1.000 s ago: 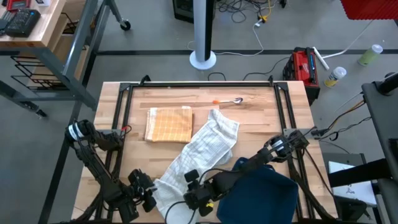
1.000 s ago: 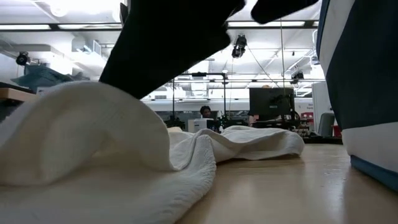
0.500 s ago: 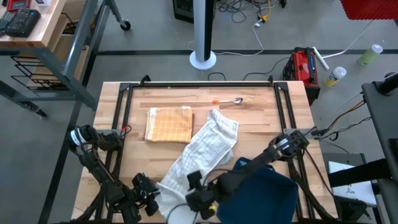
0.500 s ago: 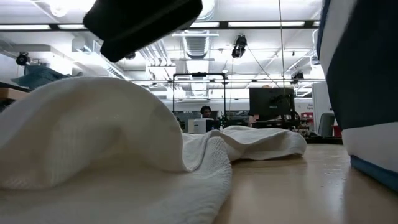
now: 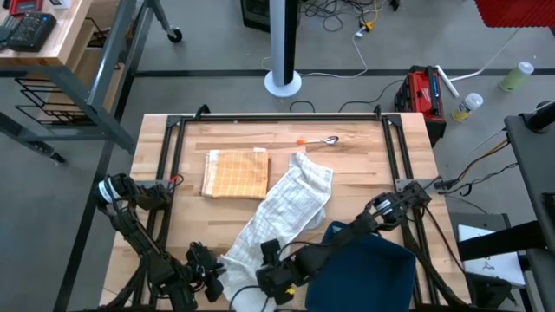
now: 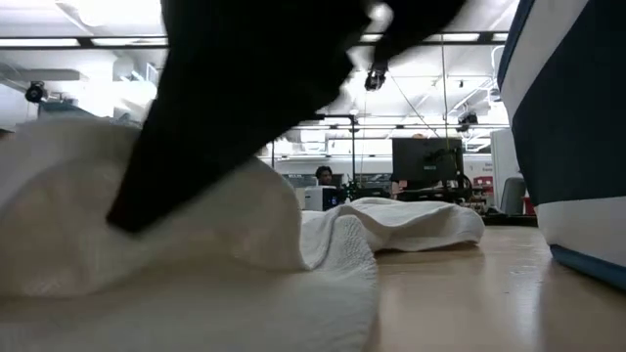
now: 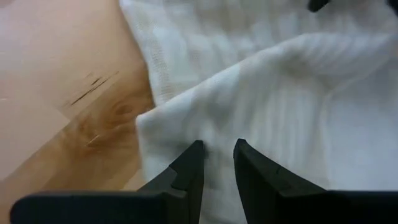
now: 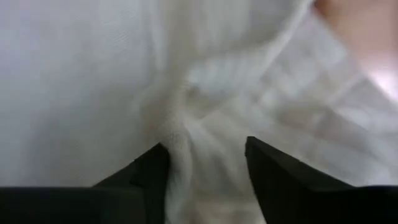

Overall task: Fold towel
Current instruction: Fold the white towel

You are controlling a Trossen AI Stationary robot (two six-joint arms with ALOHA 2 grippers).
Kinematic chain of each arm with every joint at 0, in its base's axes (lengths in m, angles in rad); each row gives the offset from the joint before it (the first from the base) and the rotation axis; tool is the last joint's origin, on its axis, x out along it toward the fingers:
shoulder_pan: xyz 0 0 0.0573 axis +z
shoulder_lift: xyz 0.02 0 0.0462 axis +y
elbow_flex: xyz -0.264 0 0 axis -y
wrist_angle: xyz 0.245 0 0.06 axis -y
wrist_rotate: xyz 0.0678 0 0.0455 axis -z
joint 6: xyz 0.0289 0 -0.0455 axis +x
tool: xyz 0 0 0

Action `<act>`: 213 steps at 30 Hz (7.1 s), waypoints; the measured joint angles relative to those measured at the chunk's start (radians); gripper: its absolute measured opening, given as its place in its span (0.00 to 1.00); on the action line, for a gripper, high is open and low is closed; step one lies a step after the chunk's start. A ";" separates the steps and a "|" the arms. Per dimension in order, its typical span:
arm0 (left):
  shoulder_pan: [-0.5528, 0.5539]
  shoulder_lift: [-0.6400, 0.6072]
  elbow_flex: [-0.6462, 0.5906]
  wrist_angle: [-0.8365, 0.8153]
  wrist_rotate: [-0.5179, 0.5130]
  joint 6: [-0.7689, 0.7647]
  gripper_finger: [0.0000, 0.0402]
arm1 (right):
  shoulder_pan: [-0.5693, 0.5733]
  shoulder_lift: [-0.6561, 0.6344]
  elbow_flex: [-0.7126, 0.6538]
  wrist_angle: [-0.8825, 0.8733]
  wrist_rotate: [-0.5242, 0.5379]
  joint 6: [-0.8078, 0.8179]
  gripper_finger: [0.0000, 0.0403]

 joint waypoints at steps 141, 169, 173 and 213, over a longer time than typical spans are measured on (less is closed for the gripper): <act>-0.295 -0.218 0.119 0.711 -0.886 1.280 0.00 | 0.001 -0.317 -0.309 0.309 -0.289 0.016 0.15; -0.276 0.202 0.132 0.690 0.201 0.065 0.00 | -0.374 -0.469 -0.166 -0.436 -0.196 0.194 0.44; -0.292 0.260 0.140 0.730 0.261 -0.079 0.00 | -0.442 -0.420 -0.166 -0.436 -0.212 0.223 0.44; -0.280 0.257 0.865 -0.770 -0.754 0.240 0.00 | -0.324 -0.244 0.177 -0.358 -0.500 -0.207 0.46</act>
